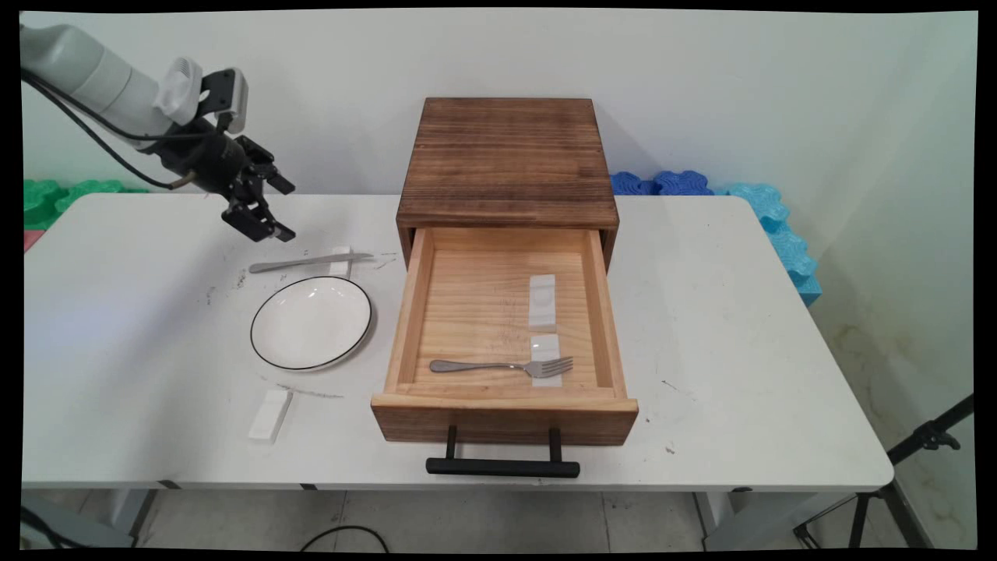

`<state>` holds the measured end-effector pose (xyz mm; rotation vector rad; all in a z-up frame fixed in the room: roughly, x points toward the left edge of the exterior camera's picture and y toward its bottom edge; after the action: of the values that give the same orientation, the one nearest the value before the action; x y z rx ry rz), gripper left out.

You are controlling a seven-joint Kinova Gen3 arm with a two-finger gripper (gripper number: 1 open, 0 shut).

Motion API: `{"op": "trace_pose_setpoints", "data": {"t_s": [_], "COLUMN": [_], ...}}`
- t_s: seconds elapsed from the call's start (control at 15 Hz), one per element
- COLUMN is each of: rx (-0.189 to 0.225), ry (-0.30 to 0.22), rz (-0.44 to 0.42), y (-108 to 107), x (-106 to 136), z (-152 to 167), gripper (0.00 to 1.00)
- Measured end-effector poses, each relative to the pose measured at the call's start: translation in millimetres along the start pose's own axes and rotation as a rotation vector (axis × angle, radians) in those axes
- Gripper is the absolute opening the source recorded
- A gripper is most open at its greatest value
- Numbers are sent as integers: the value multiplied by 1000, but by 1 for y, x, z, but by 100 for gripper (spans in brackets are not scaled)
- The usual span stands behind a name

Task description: Pick up the knife from the left of the white plate

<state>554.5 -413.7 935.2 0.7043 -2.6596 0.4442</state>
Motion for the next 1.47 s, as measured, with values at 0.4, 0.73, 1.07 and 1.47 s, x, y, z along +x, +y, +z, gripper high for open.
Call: {"op": "trace_pose_setpoints", "data": {"t_s": [0.4, 0.73, 1.07, 1.47], "rx": [10, -4, -21, -28], "ry": [-49, -69, -77, -82], "rz": [2, 22, 67, 100], "y": [-20, -30, -34, -39], "x": [-24, -36, -42, -42], "z": [22, 43, 66, 87], "gripper": [100, 100, 100, 100]}}
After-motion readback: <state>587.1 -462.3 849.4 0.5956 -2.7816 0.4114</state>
